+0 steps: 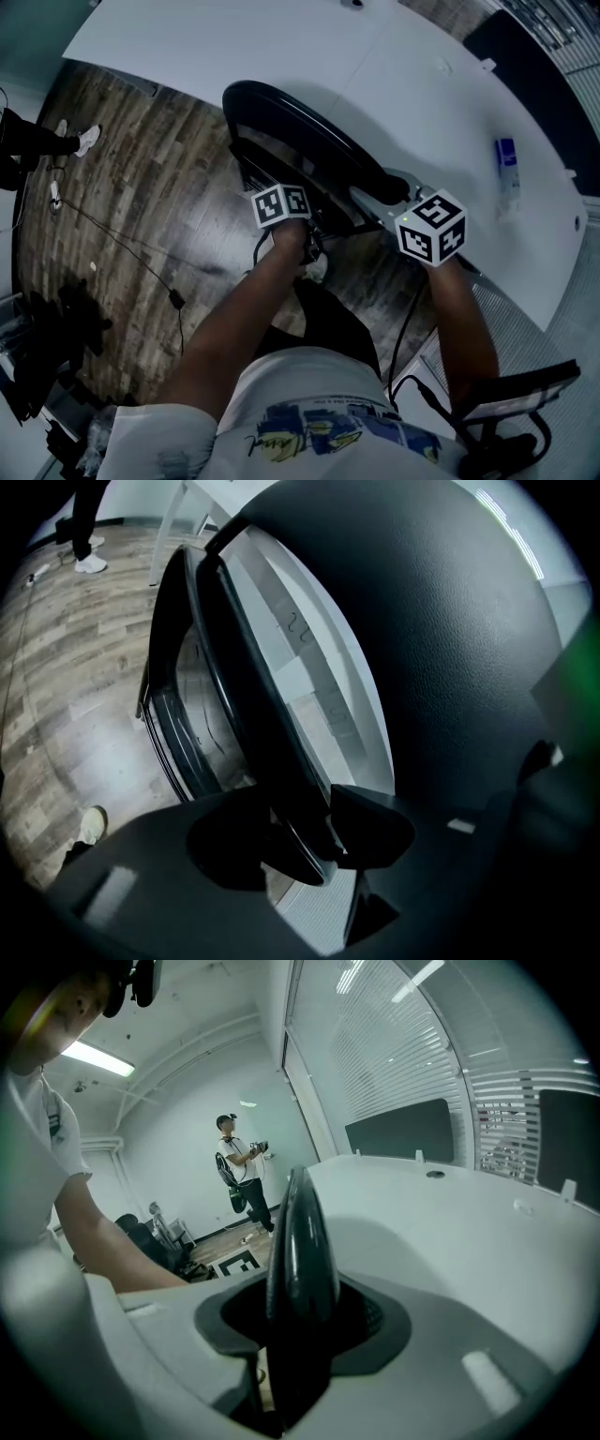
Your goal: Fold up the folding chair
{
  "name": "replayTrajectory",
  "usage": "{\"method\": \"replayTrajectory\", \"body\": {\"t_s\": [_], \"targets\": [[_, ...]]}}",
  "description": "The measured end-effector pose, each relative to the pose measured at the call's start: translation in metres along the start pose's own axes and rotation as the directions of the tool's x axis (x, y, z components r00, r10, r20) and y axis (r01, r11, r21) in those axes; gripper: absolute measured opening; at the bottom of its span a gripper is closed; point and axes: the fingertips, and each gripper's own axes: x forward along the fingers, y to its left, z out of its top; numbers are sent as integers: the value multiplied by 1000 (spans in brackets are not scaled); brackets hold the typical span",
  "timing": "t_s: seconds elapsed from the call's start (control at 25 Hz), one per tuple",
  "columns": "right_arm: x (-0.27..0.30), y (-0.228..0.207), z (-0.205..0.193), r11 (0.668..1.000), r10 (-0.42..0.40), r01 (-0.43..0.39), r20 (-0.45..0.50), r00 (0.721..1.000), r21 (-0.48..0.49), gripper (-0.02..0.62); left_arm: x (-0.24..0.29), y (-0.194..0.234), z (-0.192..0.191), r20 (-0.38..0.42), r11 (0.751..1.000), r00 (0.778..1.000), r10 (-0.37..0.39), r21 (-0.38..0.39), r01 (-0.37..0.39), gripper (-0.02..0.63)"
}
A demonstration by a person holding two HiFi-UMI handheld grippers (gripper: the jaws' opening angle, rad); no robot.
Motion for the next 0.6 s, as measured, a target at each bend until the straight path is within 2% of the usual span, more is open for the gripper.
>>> {"method": "replayTrajectory", "body": {"t_s": [0.32,0.44,0.6], "targets": [[9,-16,6,998,-20,20,-8,1000,-55,146,-7,1,18,25,999,998,-53,11,52,212],[12,-22,7,999,-4,3,-25,1000,-48,146,-4,-2,24,24,996,996,-88,13,87,212],[16,-25,10,999,-15,15,-14,1000,-48,146,-7,-1,28,19,995,995,-97,24,97,212]]}}
